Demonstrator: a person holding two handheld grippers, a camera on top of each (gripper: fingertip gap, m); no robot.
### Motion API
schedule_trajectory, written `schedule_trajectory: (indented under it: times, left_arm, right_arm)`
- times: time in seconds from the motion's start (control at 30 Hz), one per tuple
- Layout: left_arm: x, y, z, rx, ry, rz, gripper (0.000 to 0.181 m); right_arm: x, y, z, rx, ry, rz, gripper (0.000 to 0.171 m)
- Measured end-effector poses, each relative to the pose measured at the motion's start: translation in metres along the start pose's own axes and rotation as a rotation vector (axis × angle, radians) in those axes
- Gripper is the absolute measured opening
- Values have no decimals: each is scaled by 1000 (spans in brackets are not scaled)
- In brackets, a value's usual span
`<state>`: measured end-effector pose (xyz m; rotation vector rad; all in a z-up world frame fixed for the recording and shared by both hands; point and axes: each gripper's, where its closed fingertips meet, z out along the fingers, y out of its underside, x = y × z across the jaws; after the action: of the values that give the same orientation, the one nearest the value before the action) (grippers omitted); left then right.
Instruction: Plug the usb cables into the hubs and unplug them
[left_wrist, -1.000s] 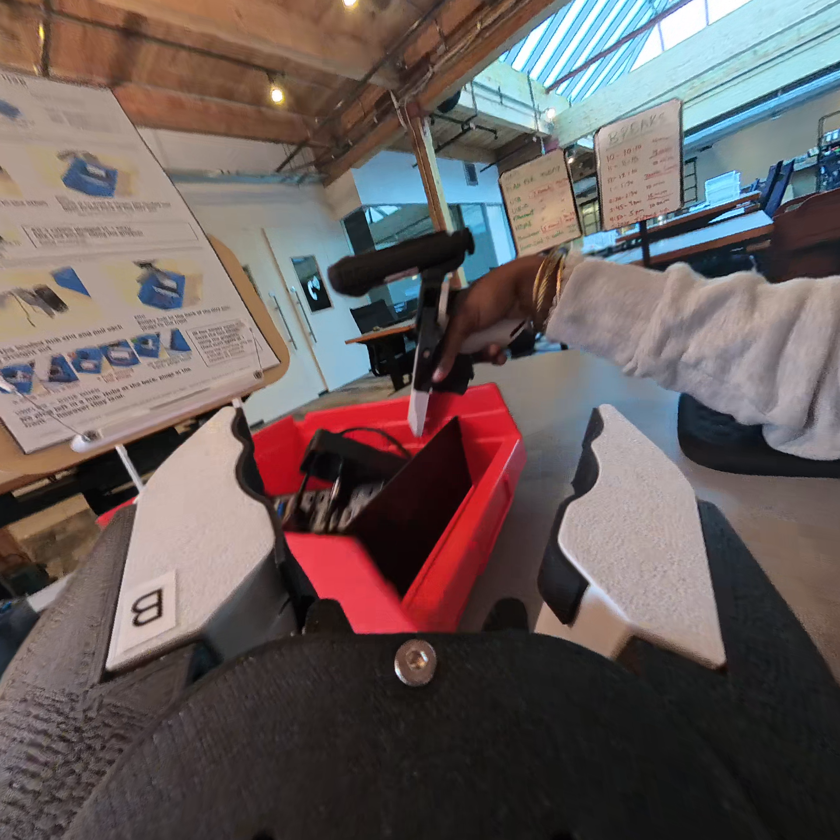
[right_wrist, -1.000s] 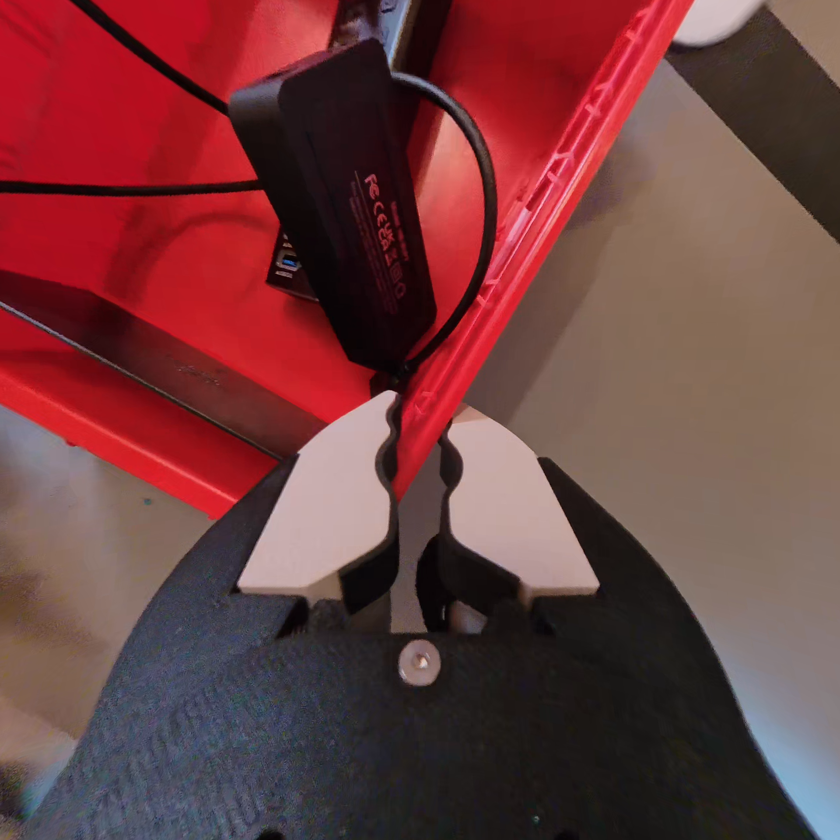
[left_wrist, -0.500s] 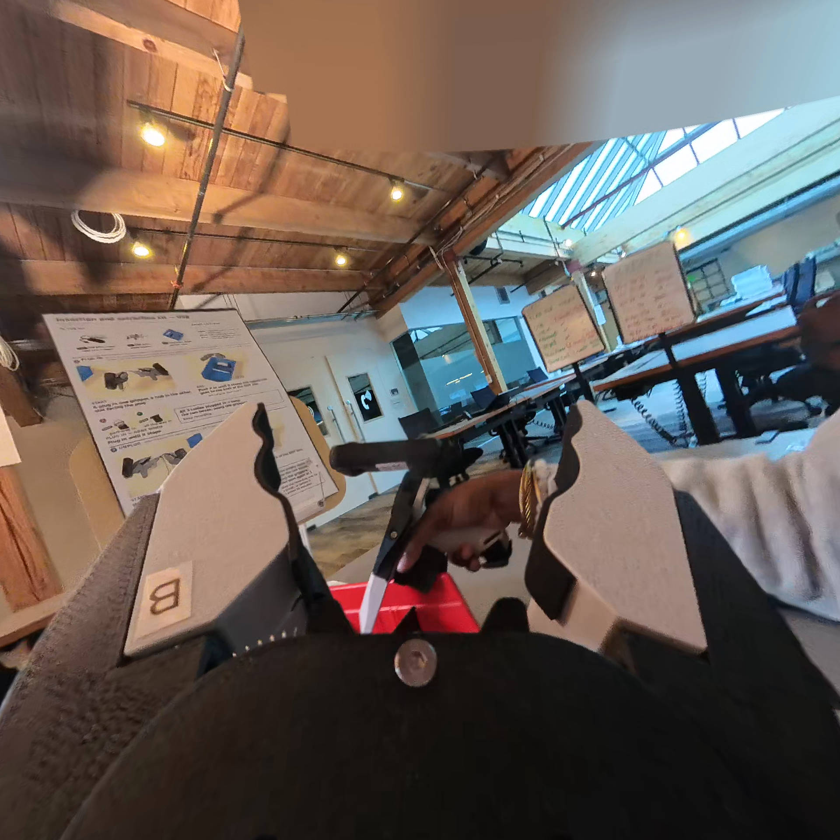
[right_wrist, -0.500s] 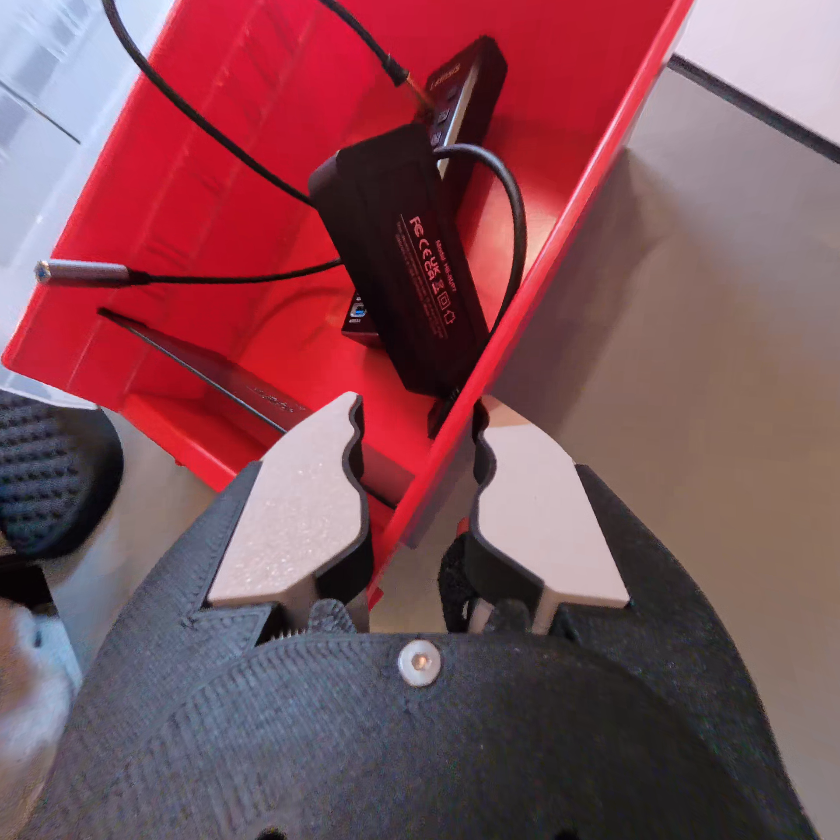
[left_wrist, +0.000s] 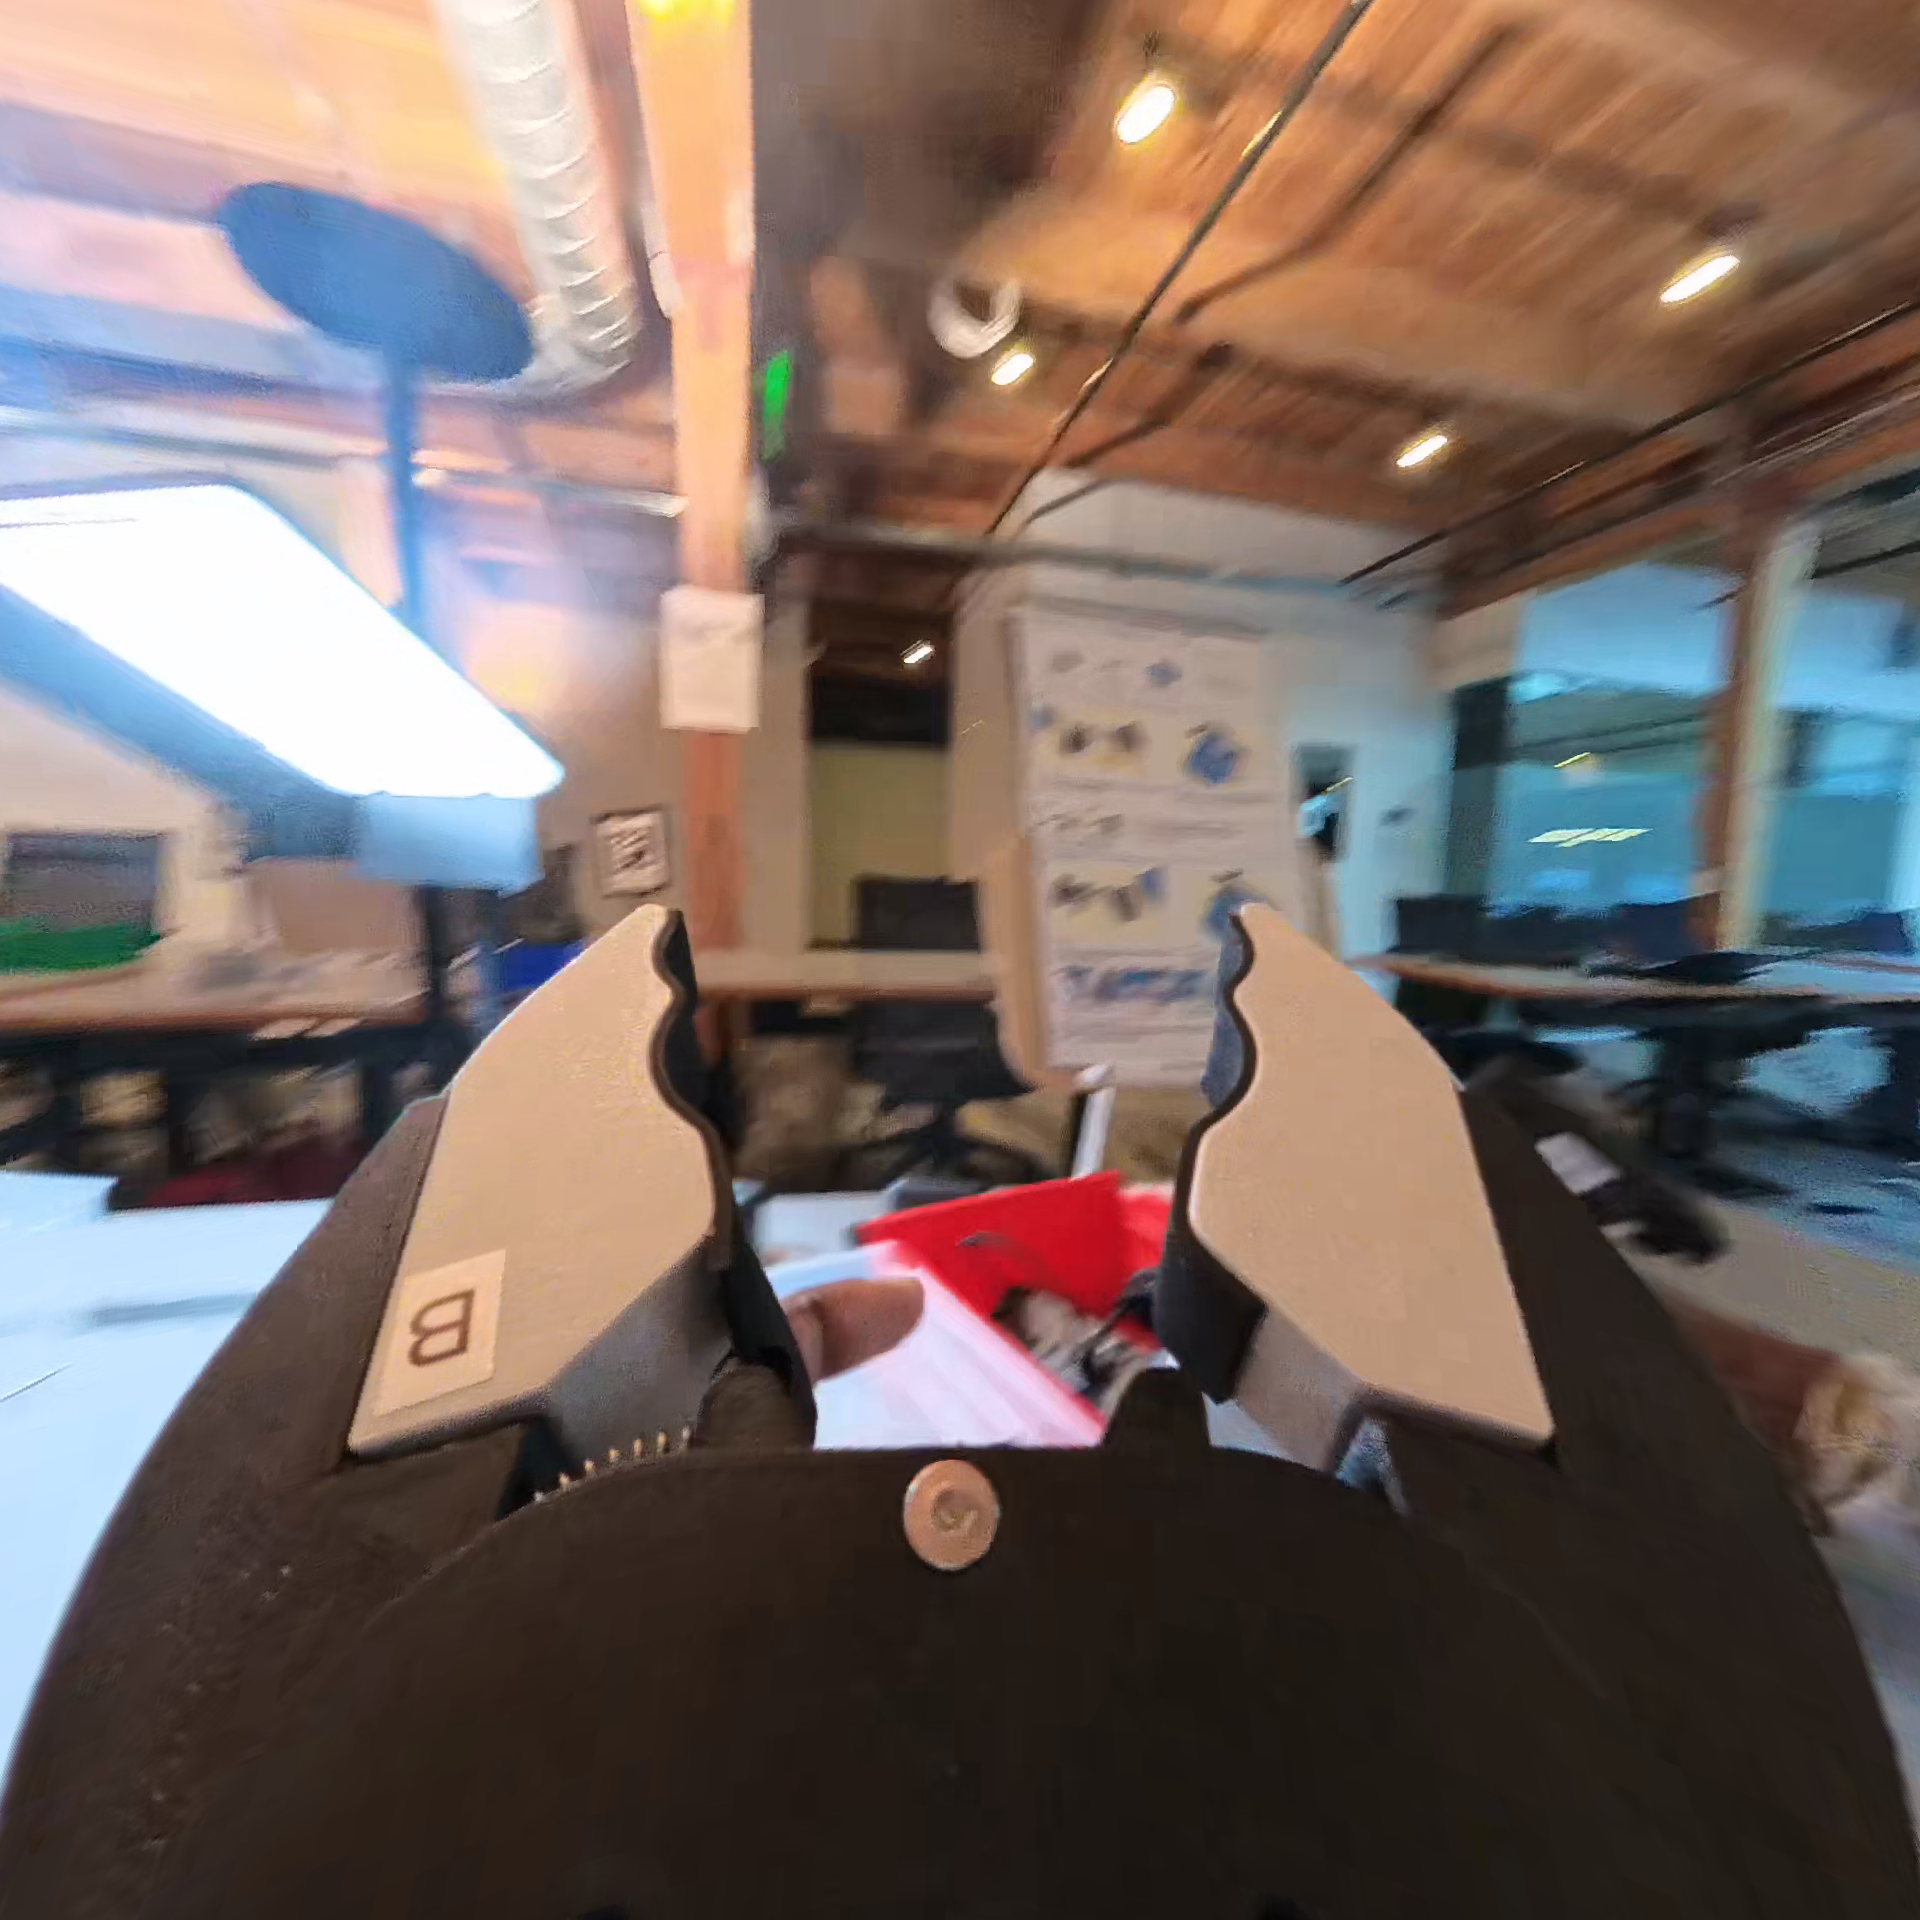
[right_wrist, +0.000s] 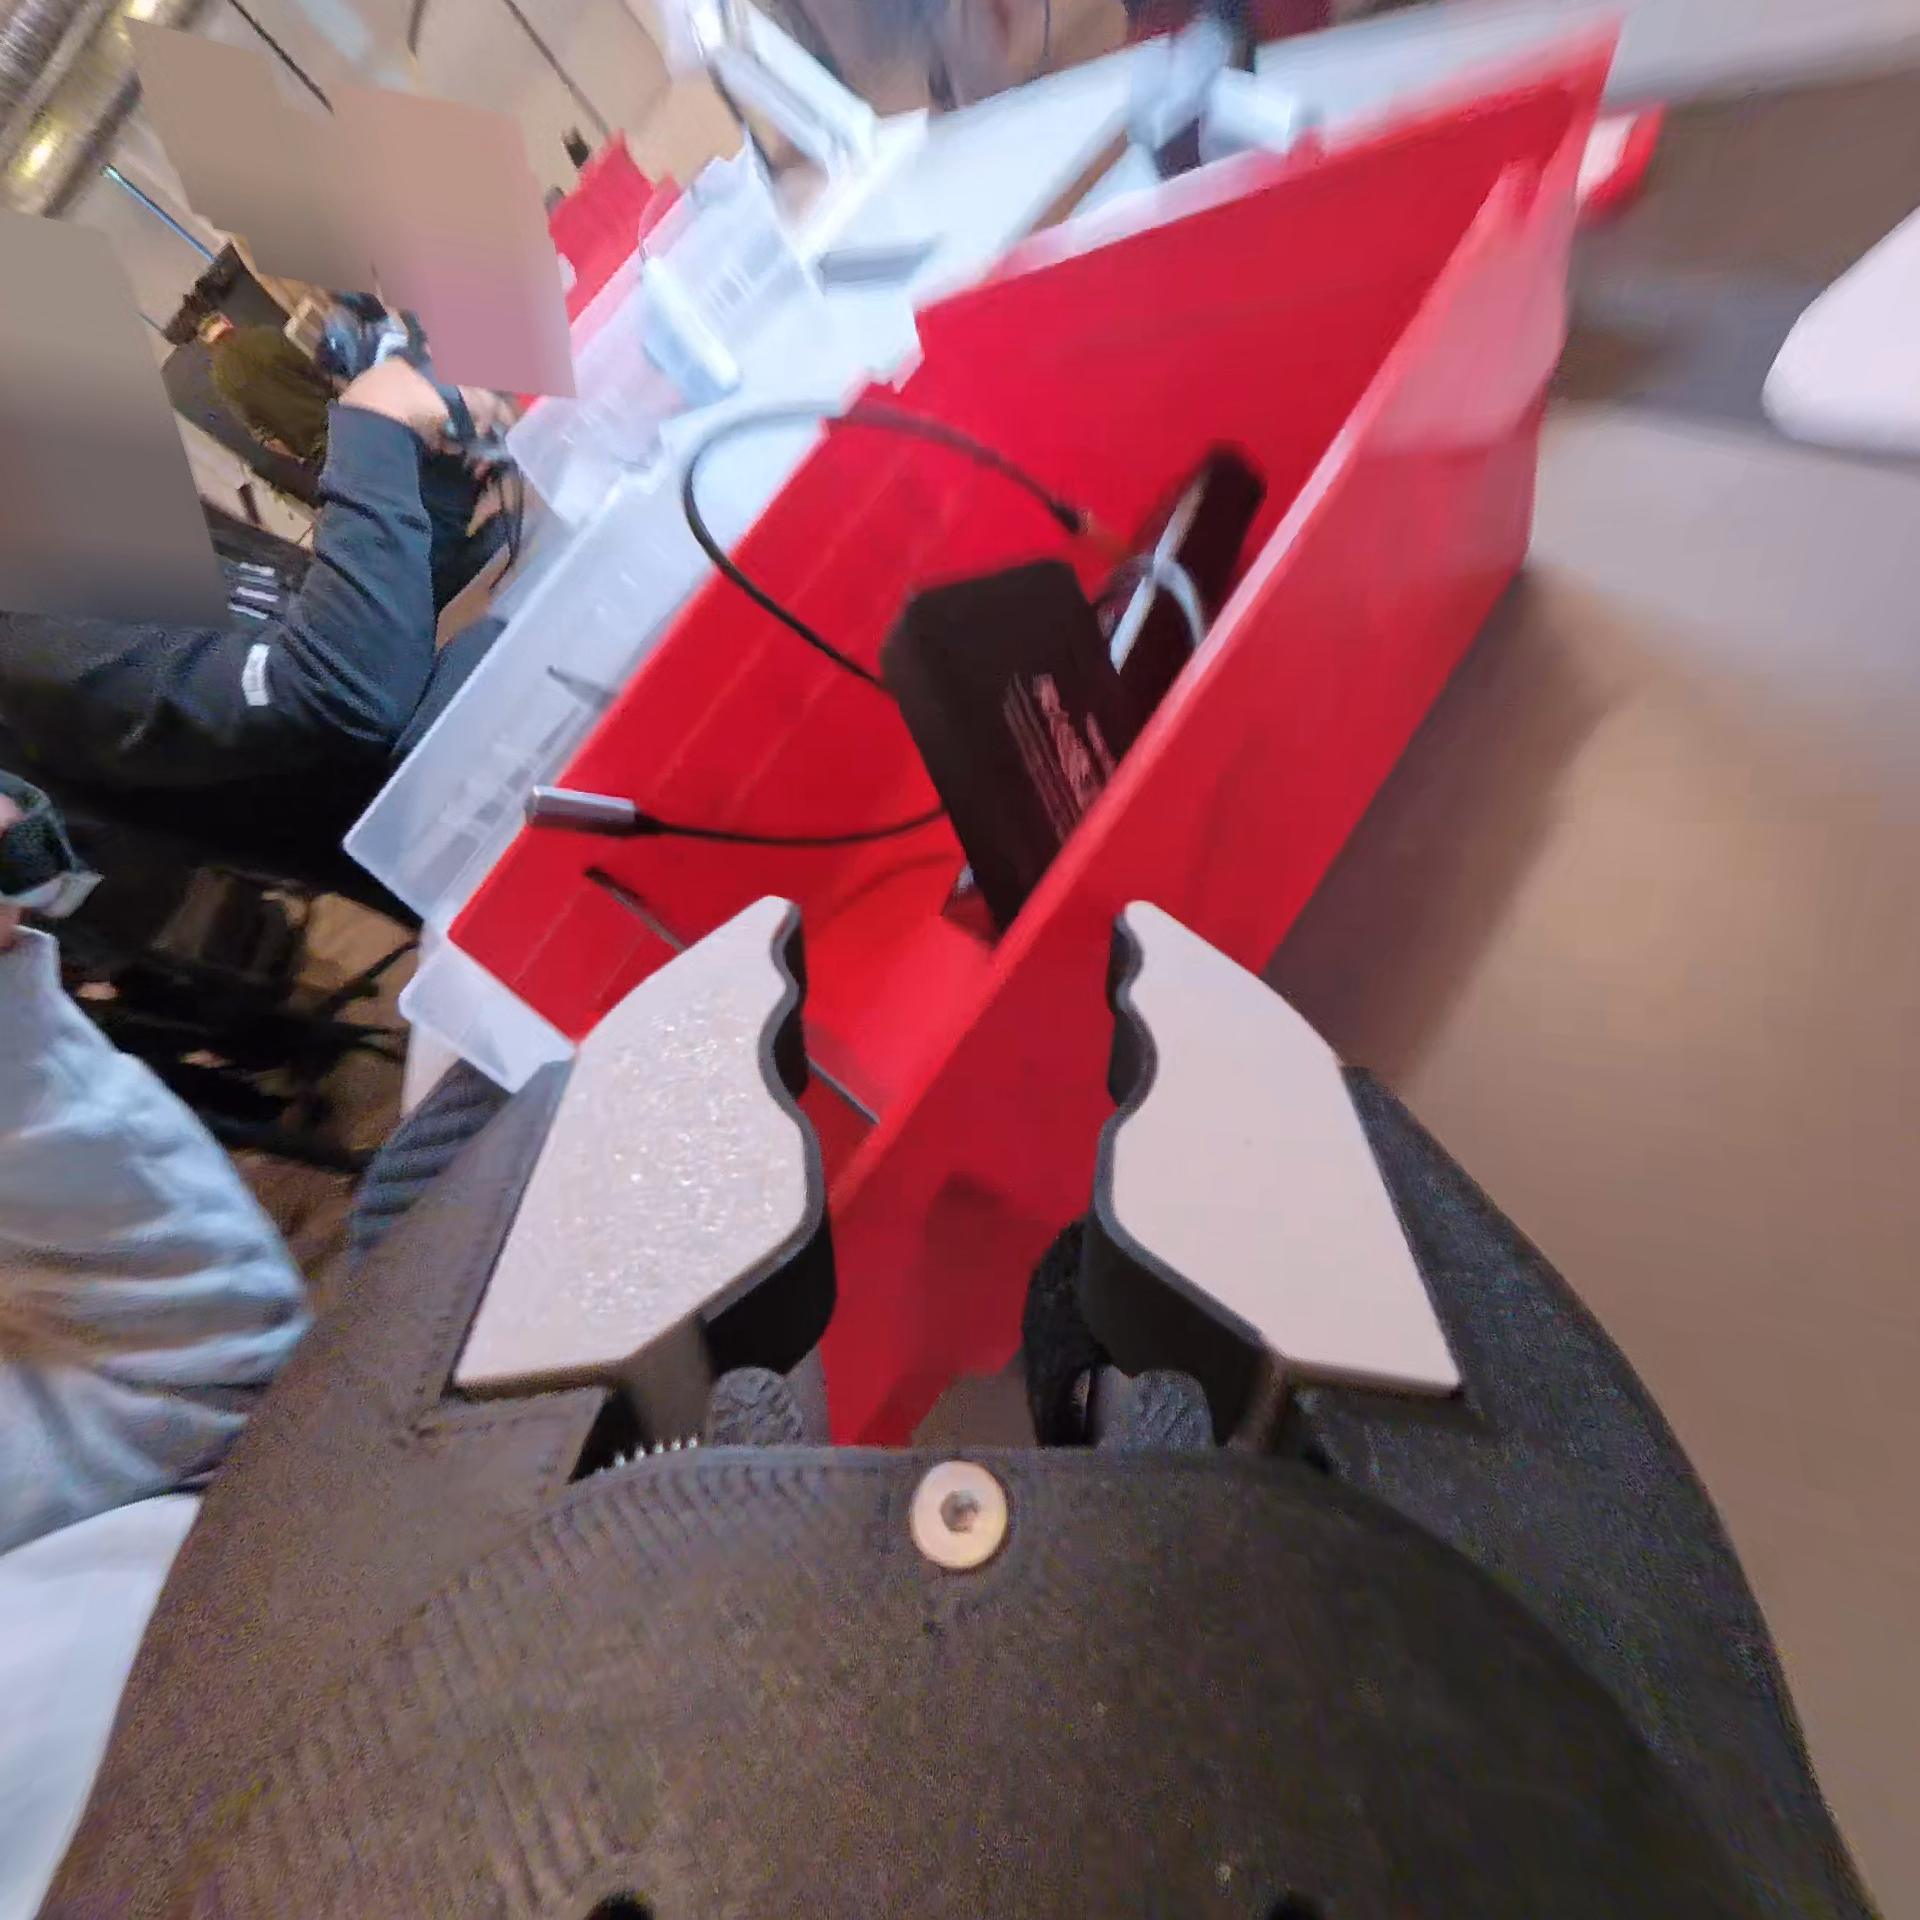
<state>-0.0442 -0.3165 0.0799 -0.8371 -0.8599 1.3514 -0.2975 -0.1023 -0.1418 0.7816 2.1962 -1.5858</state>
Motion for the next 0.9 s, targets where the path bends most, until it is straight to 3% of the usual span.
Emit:
schedule_trajectory:
  times: [0.03,0.1,0.2,0.27,0.33,0.43,0.6,0.67,0.73,0.83,0.9]
  left_arm:
    - [-20,2,-7,-45,-64,36,96]
    - [-56,10,-22,-136,-175,139,96]
    - [-101,32,-43,-294,-313,253,100]
    - [-108,47,-50,-349,-267,199,105]
    - [-109,52,-52,-318,-206,74,113]
    - [-125,56,-59,-284,-228,40,122]
    - [-150,87,-84,-519,-299,198,126]
    - [-148,98,-84,-544,-278,163,126]
    - [-121,119,-77,-595,-124,39,120]
    - [-89,166,-85,-869,29,-9,110]
    - [-79,194,-97,-1040,71,5,100]
  right_arm:
    - [-5,-14,-7,78,6,-77,53]
    - [-21,-47,-27,289,23,-223,58]
    - [-56,-99,-78,736,77,-416,90]
    - [-80,-115,-112,964,138,-537,96]
    - [-112,-116,-127,1078,105,-637,101]
    - [-147,-108,-119,1070,7,-646,114]
    - [-219,-63,-74,917,-211,-647,108]
    - [-246,-29,-43,783,-292,-637,95]
    - [-255,14,-1,575,-265,-645,78]
    - [-240,79,51,227,-129,-782,62]
    - [-220,100,67,110,-15,-842,44]
